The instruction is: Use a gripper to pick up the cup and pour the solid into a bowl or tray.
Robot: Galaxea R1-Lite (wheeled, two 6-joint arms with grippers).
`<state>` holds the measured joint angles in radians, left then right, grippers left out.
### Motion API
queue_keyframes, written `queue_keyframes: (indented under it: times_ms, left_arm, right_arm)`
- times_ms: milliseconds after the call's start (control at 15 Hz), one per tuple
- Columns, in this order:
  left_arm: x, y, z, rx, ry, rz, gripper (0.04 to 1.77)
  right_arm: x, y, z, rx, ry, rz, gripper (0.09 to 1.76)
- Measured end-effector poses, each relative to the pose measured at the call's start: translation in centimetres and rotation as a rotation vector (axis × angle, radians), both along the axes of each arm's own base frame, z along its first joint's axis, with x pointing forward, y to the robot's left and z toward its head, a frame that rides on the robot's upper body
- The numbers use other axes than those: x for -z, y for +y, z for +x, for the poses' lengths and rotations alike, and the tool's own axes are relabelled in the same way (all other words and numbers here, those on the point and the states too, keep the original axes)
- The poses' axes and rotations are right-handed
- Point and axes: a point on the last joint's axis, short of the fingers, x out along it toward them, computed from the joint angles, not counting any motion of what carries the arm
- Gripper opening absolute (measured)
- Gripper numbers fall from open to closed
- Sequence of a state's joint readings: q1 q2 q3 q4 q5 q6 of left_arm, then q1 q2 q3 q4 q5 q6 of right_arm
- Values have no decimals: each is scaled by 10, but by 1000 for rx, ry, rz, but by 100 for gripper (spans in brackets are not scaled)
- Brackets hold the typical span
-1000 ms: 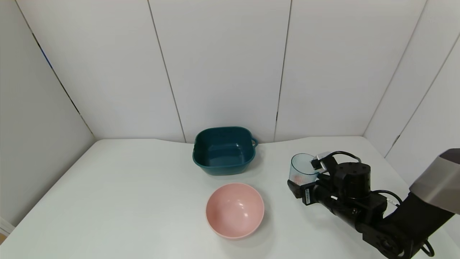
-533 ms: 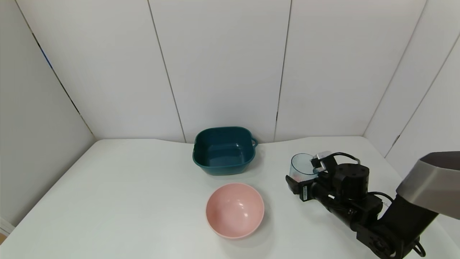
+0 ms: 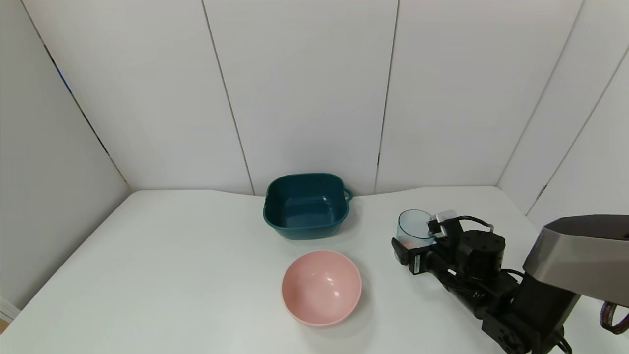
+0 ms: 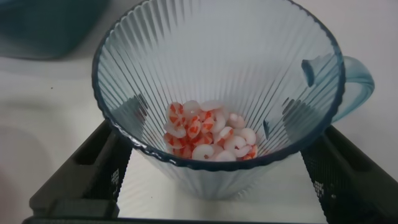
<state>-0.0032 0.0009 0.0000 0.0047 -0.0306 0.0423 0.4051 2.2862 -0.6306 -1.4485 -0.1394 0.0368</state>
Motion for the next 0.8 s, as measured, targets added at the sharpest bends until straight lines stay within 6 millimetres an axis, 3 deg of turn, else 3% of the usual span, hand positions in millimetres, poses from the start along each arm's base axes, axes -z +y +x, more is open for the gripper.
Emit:
queue_keyframes:
  times_ms: [800]
  left_arm:
    - [0, 0, 0, 0, 0, 0, 172]
  right_arm:
    - [7, 5, 7, -4, -32, 25, 171]
